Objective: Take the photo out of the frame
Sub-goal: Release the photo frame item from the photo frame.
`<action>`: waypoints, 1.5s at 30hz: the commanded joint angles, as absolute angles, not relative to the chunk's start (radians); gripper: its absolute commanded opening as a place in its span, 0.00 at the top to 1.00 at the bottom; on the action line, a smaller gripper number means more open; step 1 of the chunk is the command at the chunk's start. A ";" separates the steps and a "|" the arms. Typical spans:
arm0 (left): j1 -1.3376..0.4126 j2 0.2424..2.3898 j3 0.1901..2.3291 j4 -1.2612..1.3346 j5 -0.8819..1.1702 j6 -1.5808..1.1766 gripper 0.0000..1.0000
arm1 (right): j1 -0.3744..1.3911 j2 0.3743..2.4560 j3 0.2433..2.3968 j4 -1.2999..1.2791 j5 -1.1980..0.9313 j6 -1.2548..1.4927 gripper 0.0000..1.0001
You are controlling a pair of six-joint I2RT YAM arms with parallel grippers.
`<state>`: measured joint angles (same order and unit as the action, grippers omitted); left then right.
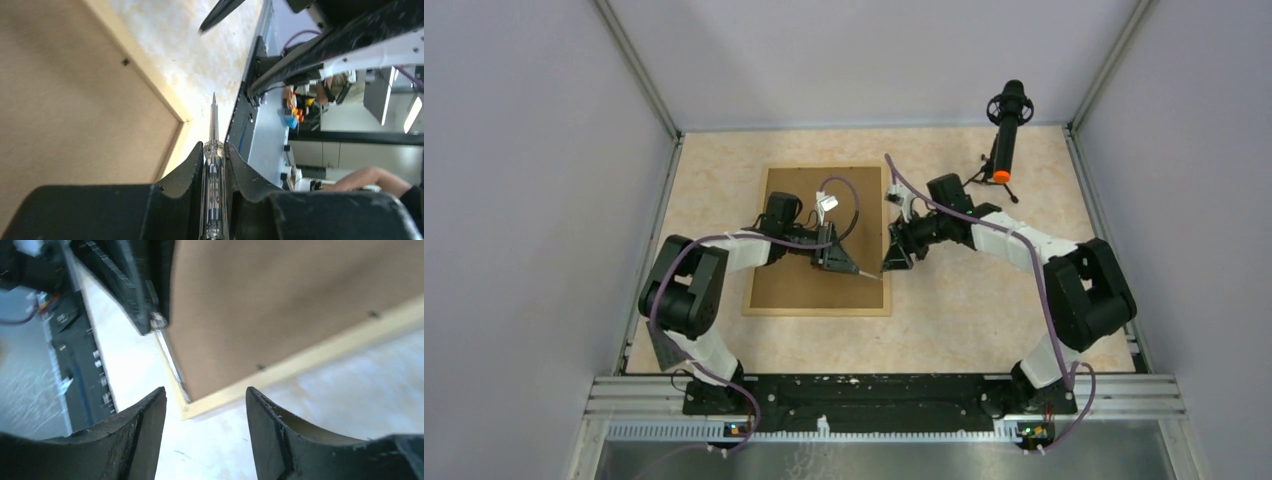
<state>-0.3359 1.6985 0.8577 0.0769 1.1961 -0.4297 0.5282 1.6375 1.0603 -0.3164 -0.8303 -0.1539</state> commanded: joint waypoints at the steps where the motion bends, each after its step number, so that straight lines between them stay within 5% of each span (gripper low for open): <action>1: -0.329 1.747 0.837 0.236 1.095 -0.529 1.00 | 0.476 1.557 0.998 -0.256 -0.651 -0.106 0.43; 45: -0.351 1.903 0.808 0.377 0.957 -0.413 1.00 | 0.469 1.894 1.027 -0.158 -0.649 0.173 0.85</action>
